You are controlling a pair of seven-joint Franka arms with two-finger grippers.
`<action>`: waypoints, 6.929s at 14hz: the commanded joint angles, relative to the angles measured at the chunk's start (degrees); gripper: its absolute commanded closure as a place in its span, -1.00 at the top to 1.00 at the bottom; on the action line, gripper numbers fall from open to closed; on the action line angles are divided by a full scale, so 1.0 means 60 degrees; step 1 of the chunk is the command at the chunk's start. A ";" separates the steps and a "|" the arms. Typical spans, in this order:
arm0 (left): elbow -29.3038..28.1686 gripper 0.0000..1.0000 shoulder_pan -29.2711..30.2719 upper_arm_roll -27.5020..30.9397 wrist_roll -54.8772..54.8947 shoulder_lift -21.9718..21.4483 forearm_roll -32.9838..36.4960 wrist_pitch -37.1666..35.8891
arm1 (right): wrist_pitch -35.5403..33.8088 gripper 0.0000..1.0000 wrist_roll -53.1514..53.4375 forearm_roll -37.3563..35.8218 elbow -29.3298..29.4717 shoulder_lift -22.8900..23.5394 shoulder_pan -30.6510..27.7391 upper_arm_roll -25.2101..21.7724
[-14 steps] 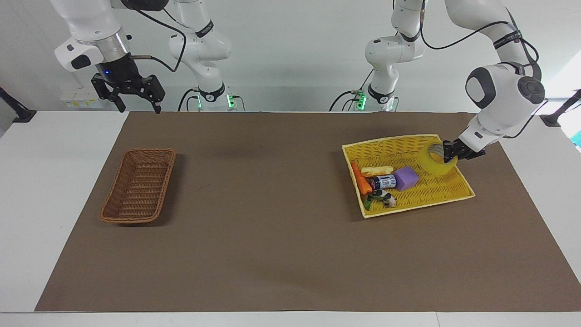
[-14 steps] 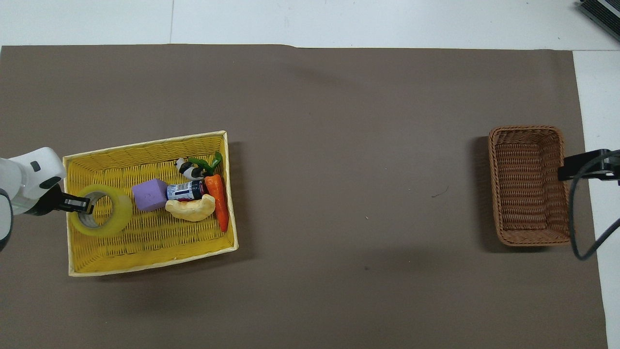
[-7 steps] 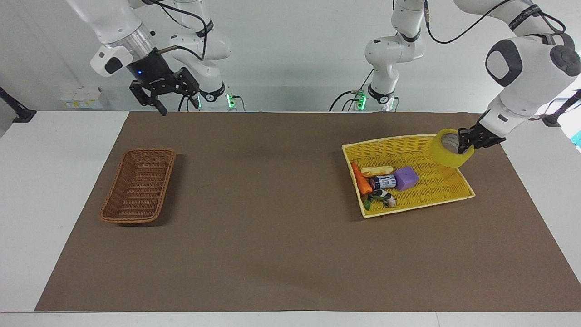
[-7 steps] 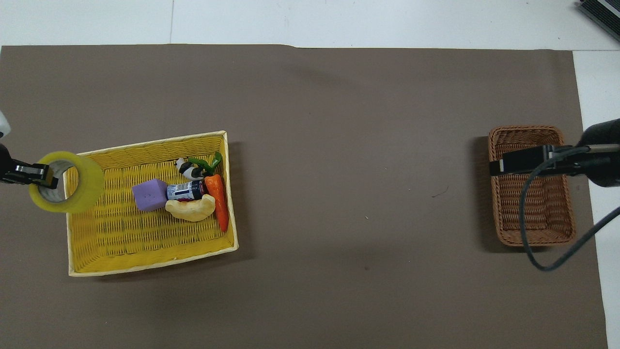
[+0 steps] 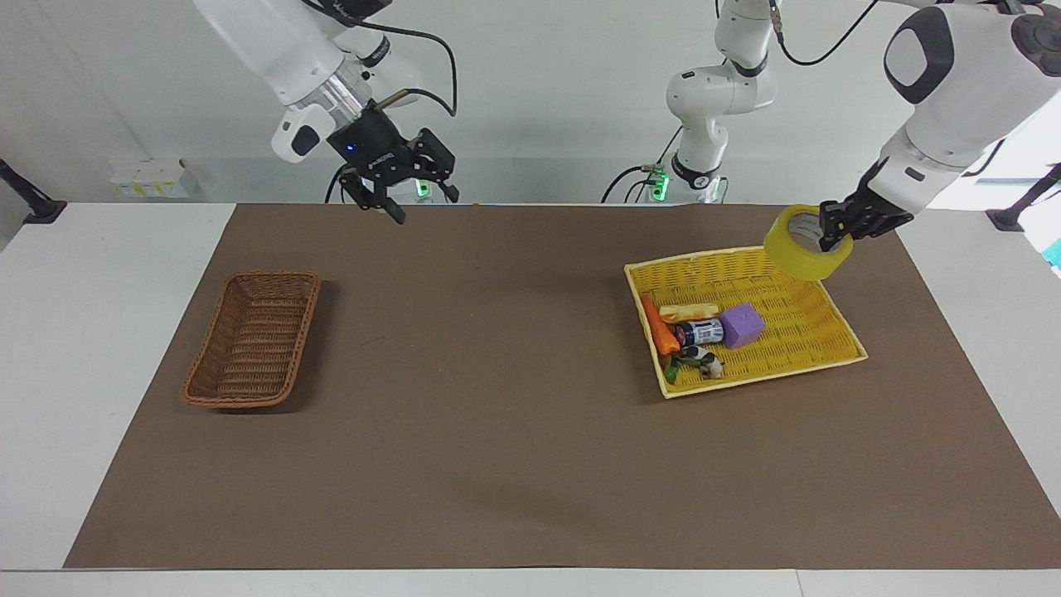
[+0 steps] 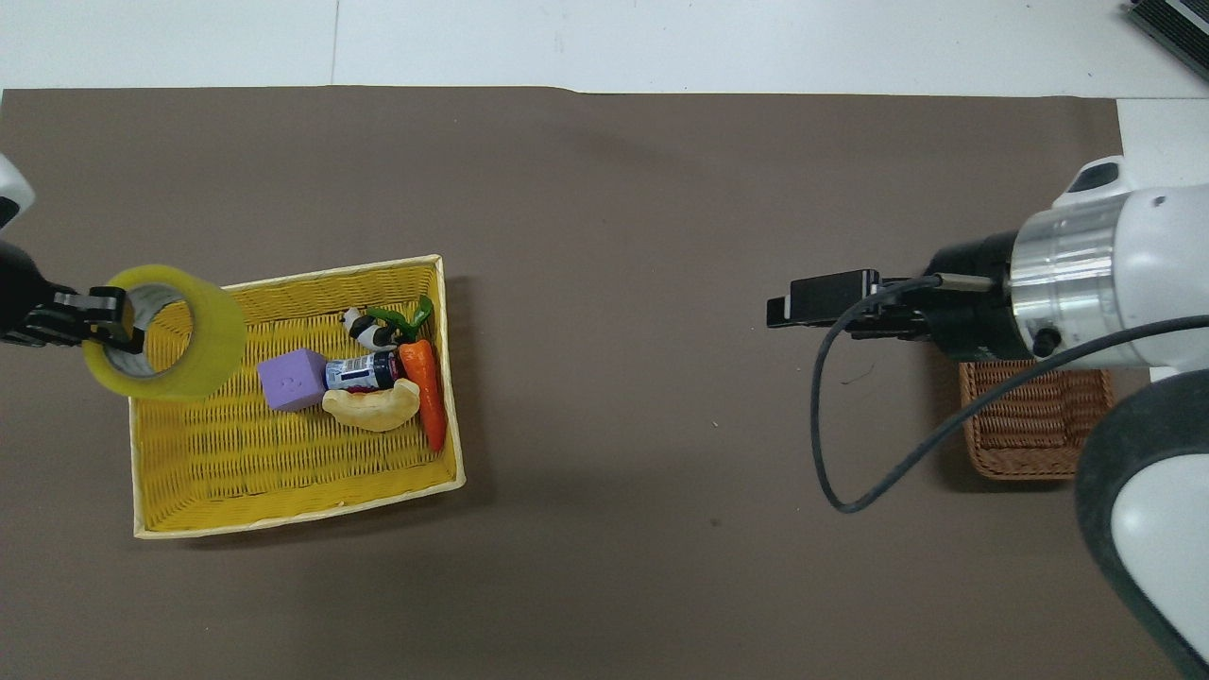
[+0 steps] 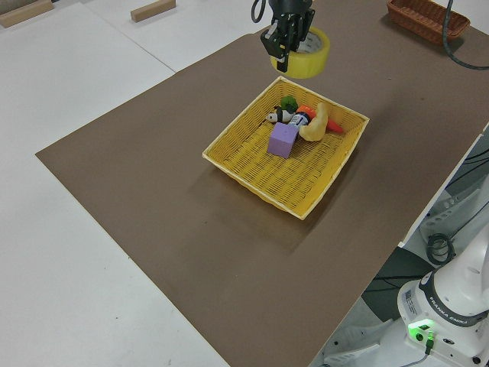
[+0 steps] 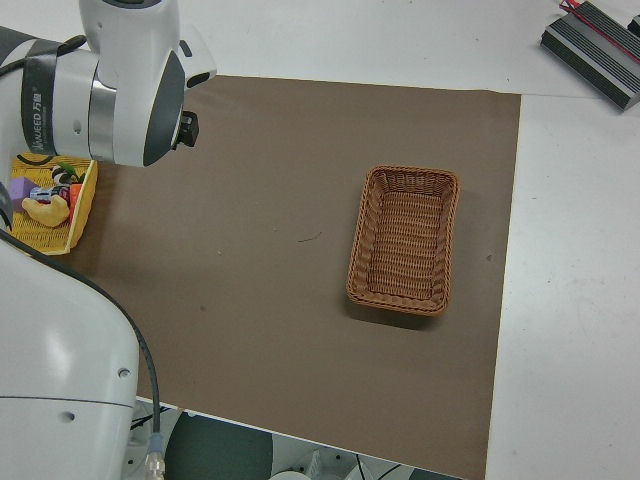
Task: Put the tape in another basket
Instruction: 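Lift the tape with the left gripper while the right gripper approaches, then grasp the tape with the right gripper from the left gripper, then carry the tape with the right gripper while the left gripper withdraws, then lower the tape into the brown basket and open the right gripper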
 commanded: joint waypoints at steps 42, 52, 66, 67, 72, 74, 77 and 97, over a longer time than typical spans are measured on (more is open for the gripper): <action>-0.0368 1.00 -0.4023 -0.0315 -0.5459 -0.0273 -0.3131 0.3914 | 0.2683 -1.00 0.0389 0.3009 -0.1237 0.0510 0.1708 -0.0145; -0.0411 1.00 -0.3557 -0.0183 -0.5979 -0.0436 -0.3205 0.3390 | 0.0212 -1.00 -0.0136 0.2979 -0.0578 0.0378 -0.0237 -0.0174; -0.0427 1.00 0.0253 -0.0139 0.1403 -0.0465 0.0252 0.1644 | -0.2137 -1.00 -0.3975 -0.0273 -0.0695 0.0973 -0.5789 -0.0204; -0.0441 1.00 0.0472 -0.0124 0.1653 -0.0523 0.0267 0.1586 | -0.1889 -1.00 -0.4571 -0.0273 -0.0695 0.1471 -0.6068 -0.0189; 0.0202 1.00 0.0752 -0.0109 0.1729 -0.0495 0.0253 0.0548 | -0.0761 -1.00 -0.5982 -0.0273 -0.0768 0.2807 -0.6539 -0.0204; 0.0670 1.00 0.0767 -0.0124 0.1715 -0.0378 0.0326 -0.0198 | -0.0467 -1.00 -0.6188 -0.0055 -0.0768 0.3188 -0.6554 -0.0189; 0.0863 1.00 0.0752 -0.0139 0.1715 -0.0333 0.0663 -0.0263 | -0.0013 -1.00 -0.7197 0.0137 -0.0958 0.3644 -0.6700 -0.0204; 0.0746 1.00 0.0738 -0.0139 0.1700 -0.0421 0.0605 -0.0231 | 0.0221 1.00 -0.7260 -0.0532 -0.0096 0.3455 -0.5941 -0.0145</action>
